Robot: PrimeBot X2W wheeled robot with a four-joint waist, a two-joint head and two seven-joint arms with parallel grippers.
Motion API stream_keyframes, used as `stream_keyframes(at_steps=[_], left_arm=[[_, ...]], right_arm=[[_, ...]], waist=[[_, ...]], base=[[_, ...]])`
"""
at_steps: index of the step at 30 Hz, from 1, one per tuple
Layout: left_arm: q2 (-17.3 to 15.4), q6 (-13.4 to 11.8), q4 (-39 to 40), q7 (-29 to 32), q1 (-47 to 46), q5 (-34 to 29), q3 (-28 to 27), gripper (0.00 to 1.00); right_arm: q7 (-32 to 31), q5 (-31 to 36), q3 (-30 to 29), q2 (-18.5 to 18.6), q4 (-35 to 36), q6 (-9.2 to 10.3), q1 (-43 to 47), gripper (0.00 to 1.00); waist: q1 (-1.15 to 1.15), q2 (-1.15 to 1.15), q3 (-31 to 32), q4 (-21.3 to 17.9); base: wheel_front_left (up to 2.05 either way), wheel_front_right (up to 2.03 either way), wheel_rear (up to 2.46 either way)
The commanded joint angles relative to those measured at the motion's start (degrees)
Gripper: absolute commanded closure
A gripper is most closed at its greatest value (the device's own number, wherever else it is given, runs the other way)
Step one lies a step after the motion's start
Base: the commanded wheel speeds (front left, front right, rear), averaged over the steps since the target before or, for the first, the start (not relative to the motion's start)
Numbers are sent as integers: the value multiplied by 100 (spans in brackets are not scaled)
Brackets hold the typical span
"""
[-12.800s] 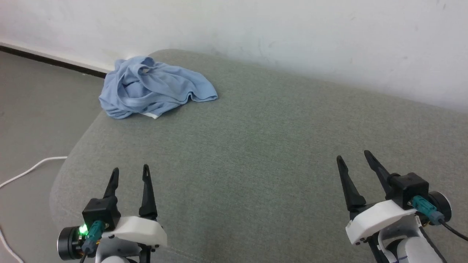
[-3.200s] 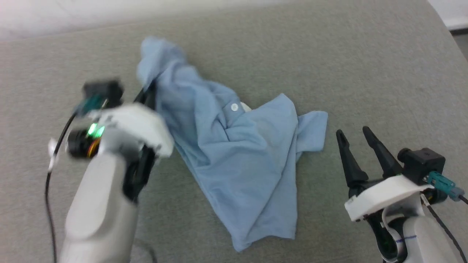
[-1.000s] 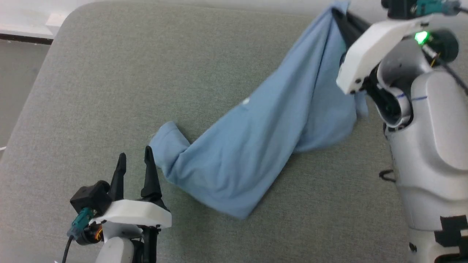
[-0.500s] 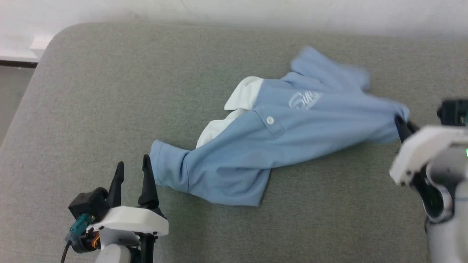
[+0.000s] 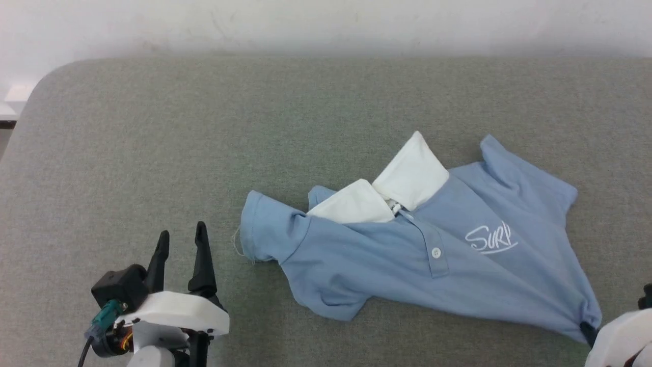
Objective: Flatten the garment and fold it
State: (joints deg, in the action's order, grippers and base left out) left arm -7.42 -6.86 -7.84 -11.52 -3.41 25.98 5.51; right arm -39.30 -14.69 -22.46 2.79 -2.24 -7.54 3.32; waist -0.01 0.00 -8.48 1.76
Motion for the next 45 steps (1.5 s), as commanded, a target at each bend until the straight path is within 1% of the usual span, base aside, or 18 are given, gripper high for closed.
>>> stream_keyframes(at_steps=[1, 3, 4, 5, 6, 8, 13, 17, 25, 28, 30, 31, 33, 34, 35, 37, 41, 45], left_arm=[[-51, -25, 61, 44, 78, 12, 11, 0], [-64, -24, 84, 73, 81, 16, 27, 0], [-66, -23, 94, 94, 76, 21, 38, 0], [-65, -21, 100, 123, 63, 26, 55, 0], [-63, -15, 101, 165, 46, 33, 79, 0], [-59, -6, 98, 223, 26, 40, 114, 0], [-38, 20, 15, 659, -171, 29, 361, 0], [-80, -133, -226, 1242, -436, -98, 554, 0], [-198, -316, -641, 3108, -774, -104, 995, 0], [-176, -199, -525, 3454, -793, 58, 1074, 0], [-192, -135, -416, 3459, -819, 88, 1092, 0], [-204, -110, -378, 3421, -839, 80, 1100, 9], [-221, -63, -353, 3352, -874, 65, 1123, 36], [-227, -34, -363, 3334, -891, 63, 1140, 53], [-232, -5, -378, 3313, -912, 63, 1155, 61], [-227, 75, -393, 3219, -966, 72, 1180, 100], [-191, 168, -391, 2856, -1060, 91, 1136, 100], [-231, 74, -318, 2286, -1061, 83, 872, 100]], right_arm=[[-62, -47, 62, 9, 30, 5, 145, 100], [-71, -85, 181, 9, 4, 5, 252, 100], [-16, -72, 255, 9, 6, 5, 288, 88], [89, -55, 342, 9, 28, 5, 311, 24], [214, -64, 422, 9, 44, 5, 324, 0], [382, -103, 494, 9, 71, 5, 319, 0], [1448, -11, 835, 9, 279, 5, 205, 0], [1989, 153, 1120, 9, 337, 5, 98, 0], [2201, 39, 1425, 9, 276, 5, -50, 0], [2220, -33, 1474, 9, 245, 5, -73, 0], [2231, -27, 1490, 9, 231, 5, -85, 0], [2231, -27, 1498, 9, 227, 5, -90, 0], [2230, -21, 1518, 9, 213, 5, -112, 0], [2226, -25, 1537, 9, 210, 5, -124, 0], [2223, -36, 1551, 9, 210, 5, -135, 0], [2225, -52, 1560, 9, 201, 5, -156, 0], [2228, -51, 1561, 9, 177, 5, -176, 0], [2220, -52, 1532, 9, 171, 5, -166, 0]], waist=[[1, 0, 22, -42], [1, 0, 33, -55], [1, 0, 35, -59], [1, 0, 38, -63], [1, 0, 43, -70], [1, 0, 44, -79], [1, 0, 36, -139], [1, 0, 21, -181], [1, 0, -37, -257], [1, 0, -69, -258], [1, 0, -91, -249], [1, 0, -100, -241], [1, 0, -118, -222], [1, 0, -123, -214], [1, 0, -129, -206], [1, 0, -143, -187], [1, 0, -147, -138], [1, 0, -116, -72]], base=[[0, 0, 0], [0, 0, 0], [0, 0, 0], [0, 0, 0], [0, 0, 0], [0, 0, 0], [0, 0, 0], [0, 0, 0], [0, 0, 0], [0, 0, 0], [0, 0, 0], [0, 0, 0], [0, 0, 0], [0, 0, 0], [0, 0, 0], [0, 0, 0], [0, 0, 0], [0, 0, 0]])
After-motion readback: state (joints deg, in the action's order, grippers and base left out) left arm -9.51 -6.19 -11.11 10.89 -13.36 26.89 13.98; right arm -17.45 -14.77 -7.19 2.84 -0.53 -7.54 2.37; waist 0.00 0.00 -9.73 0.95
